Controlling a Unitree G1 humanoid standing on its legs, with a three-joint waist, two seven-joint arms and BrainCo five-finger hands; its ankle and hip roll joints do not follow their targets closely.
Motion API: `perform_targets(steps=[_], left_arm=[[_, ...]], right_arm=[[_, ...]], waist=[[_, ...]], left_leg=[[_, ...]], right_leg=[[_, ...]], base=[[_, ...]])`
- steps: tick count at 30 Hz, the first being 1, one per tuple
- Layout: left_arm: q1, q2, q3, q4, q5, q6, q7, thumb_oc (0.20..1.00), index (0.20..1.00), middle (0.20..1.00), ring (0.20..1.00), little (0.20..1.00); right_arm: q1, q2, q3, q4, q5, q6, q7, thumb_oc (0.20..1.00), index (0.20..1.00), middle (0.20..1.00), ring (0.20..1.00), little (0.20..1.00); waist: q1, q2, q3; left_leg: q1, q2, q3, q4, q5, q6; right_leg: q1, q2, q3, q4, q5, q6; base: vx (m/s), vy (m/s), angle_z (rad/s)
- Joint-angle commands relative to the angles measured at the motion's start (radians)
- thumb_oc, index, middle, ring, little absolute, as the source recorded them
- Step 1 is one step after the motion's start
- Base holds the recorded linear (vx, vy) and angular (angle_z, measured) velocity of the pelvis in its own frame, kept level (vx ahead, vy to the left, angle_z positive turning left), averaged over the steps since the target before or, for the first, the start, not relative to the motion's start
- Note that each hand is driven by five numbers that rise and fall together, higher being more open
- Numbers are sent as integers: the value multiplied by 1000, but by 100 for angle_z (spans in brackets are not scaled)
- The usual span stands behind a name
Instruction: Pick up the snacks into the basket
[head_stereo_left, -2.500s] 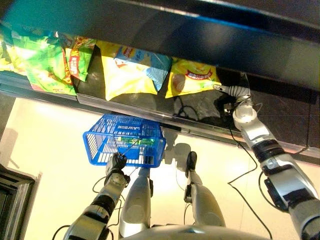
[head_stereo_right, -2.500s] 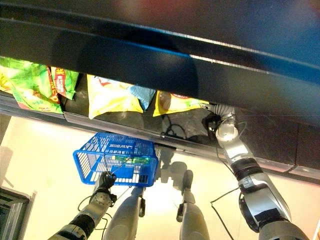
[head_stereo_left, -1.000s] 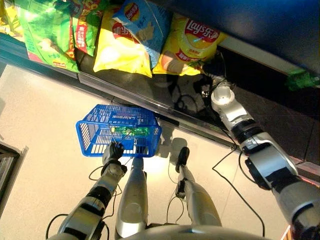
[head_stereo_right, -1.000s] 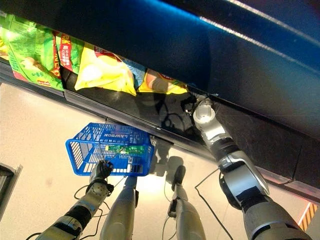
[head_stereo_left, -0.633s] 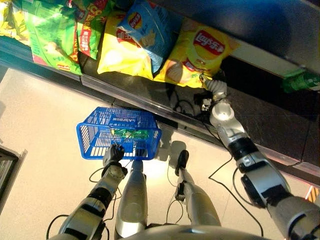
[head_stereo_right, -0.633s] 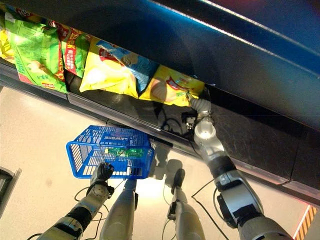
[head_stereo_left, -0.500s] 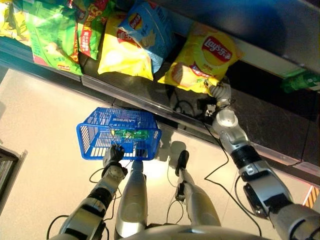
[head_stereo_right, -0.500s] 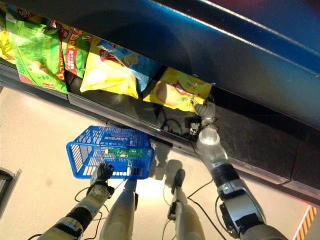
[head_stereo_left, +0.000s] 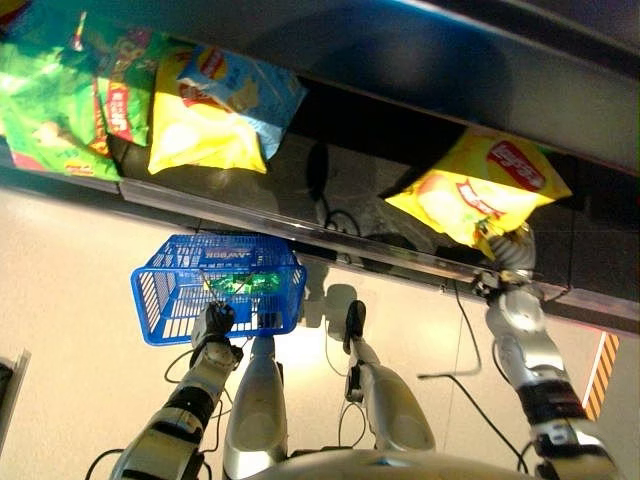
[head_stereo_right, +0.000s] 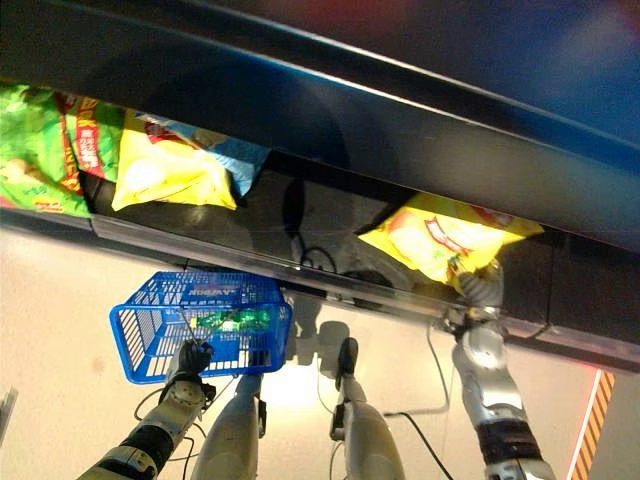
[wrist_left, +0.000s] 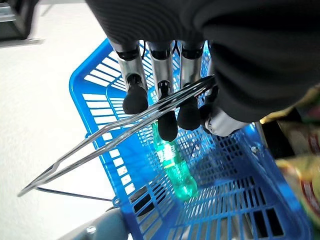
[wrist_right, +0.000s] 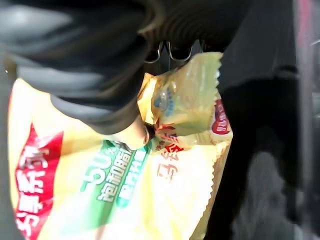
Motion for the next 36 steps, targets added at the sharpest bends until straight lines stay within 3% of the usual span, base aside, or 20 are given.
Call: perform_targets(steps=[1, 10, 13, 15, 16, 17, 20, 23, 28, 31, 36], left_arm=[[43, -1, 12, 72, 80, -2, -8, 200, 200, 200, 200, 200], [66, -29, 54, 147, 79, -8, -48, 200, 200, 200, 200, 200], [72, -37, 69, 169, 56, -13, -56, 200, 200, 200, 200, 200], [76, -42, 86, 186, 31, -18, -62, 200, 200, 200, 200, 200], [76, -42, 86, 186, 31, -18, -62, 200, 200, 200, 200, 200], [70, -44, 94, 176, 1, -26, -54, 200, 200, 200, 200, 200], [65, -43, 85, 150, -29, -36, -35, 200, 200, 200, 200, 200], [42, -34, 33, 76, -66, -59, -7, 200, 200, 200, 200, 200], [28, -21, -2, -6, -83, -74, 1, 200, 200, 200, 200, 200], [-21, -29, -59, -75, -103, -91, 11, 200, 200, 200, 200, 200], [-53, -35, -103, -127, -112, -100, 2, 200, 200, 200, 200, 200]], right_arm=[[62, -57, -59, -128, 27, -47, 95, 200, 200, 200, 200, 200], [318, -32, -65, -201, -34, -1, 251, 200, 200, 200, 200, 200], [384, -32, -10, -182, -24, 13, 323, 200, 200, 200, 200, 200], [418, -47, 26, -154, -94, 30, 349, 200, 200, 200, 200, 200], [418, -47, 26, -154, -94, 30, 349, 200, 200, 200, 200, 200], [435, -55, 78, -65, -208, 40, 341, 200, 200, 200, 200, 200], [428, -50, 140, 73, -331, 61, 308, 200, 200, 200, 200, 200], [346, -52, 262, 334, -573, 100, 214, 200, 200, 200, 200, 200], [261, -46, 333, 450, -687, 123, 166, 200, 200, 200, 200, 200], [140, -11, 442, 573, -763, 149, 128, 200, 200, 200, 200, 200], [49, 8, 510, 592, -785, 155, 118, 200, 200, 200, 200, 200]], waist=[[-11, 35, -112], [-71, 39, -220], [-84, 37, -242], [-90, 33, -255], [-90, 33, -255], [-93, 29, -264], [-92, 26, -267], [-81, 26, -255], [-71, 26, -239], [-56, 26, -206], [-43, 22, -182]], left_leg=[[-30, -31, -3, 18, -63, 18], [43, -11, 29, 7, -79, 12], [61, -5, 41, 5, -83, 8], [69, 1, 49, 4, -84, 5], [69, 1, 49, 4, -84, 5], [75, 4, 53, 3, -84, 2], [74, 7, 52, 2, -81, 0], [69, 6, 40, 2, -79, 1], [63, 5, 33, 3, -76, 2], [38, -4, 19, 4, -70, 5], [16, -8, 9, 5, -64, 7]], right_leg=[[-24, -49, 3, 41, -34, 105], [22, -30, 27, 52, -62, 96], [32, -25, 34, 54, -65, 95], [37, -23, 38, 51, -64, 95], [37, -23, 38, 51, -64, 95], [41, -20, 37, 48, -64, 95], [43, -18, 33, 49, -67, 92], [45, -16, 24, 49, -70, 89], [45, -17, 17, 45, -67, 90], [31, -20, 13, 44, -62, 88], [14, -21, 11, 39, -54, 87]], base=[[60, -19, -5], [62, -28, -12], [41, -26, -9], [28, -22, -12], [22, -28, -21], [16, -29, -22], [15, -31, -6], [-2, -13, 0], [-2, -7, 3], [-33, -14, 9], [-19, -9, 10]])
